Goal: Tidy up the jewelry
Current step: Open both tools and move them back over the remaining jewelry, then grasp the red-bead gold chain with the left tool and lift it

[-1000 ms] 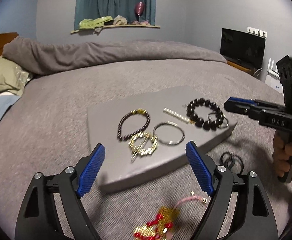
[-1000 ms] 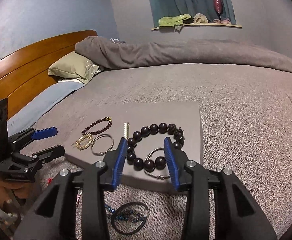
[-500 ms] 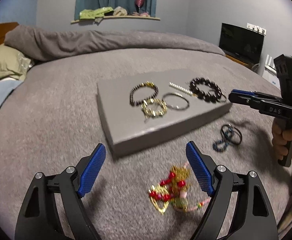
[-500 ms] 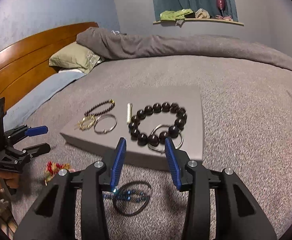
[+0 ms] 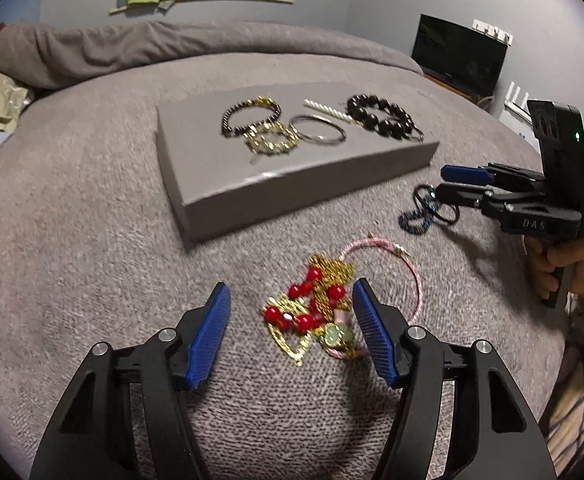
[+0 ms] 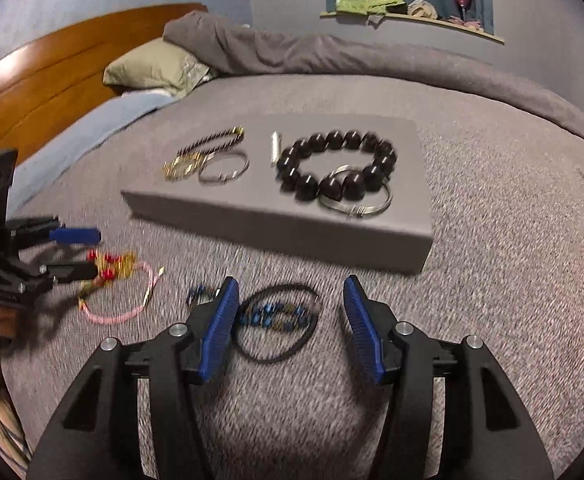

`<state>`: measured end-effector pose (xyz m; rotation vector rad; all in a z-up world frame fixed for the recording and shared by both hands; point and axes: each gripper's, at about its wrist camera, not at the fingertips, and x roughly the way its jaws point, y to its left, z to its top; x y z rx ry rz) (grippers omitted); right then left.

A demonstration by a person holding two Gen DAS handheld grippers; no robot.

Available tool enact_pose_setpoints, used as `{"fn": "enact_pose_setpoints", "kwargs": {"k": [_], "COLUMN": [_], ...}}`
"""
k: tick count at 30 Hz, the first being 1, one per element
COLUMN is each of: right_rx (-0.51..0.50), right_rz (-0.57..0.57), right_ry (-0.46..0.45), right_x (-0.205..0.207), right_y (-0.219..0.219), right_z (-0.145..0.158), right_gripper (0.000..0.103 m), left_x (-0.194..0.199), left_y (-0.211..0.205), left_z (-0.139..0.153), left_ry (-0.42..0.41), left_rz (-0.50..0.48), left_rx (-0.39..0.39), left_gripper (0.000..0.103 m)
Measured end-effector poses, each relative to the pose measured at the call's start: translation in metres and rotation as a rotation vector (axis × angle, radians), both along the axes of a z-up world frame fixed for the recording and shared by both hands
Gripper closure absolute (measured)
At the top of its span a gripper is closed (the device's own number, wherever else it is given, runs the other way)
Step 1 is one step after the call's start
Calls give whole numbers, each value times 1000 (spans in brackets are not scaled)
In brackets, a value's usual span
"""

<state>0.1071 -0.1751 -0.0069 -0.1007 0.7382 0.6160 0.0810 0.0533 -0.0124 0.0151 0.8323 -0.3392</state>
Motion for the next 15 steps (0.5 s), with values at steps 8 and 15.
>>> {"fn": "enact_pose_setpoints", "kwargs": {"k": [8, 15], "right_rx": [-69, -69], "right_rz": [20, 20], "right_ry": [7, 12], "right_x": [-15, -15], "right_y": [5, 0], "right_z": [-12, -13], "right_gripper": [48, 85], "left_x": [-4, -8], "left_y": [-5, 1], "left_z": [-6, 2], "left_ry": [17, -2], "left_rz": [-16, -23], "left_rx": [7, -29], "left_gripper": [43, 90]}}
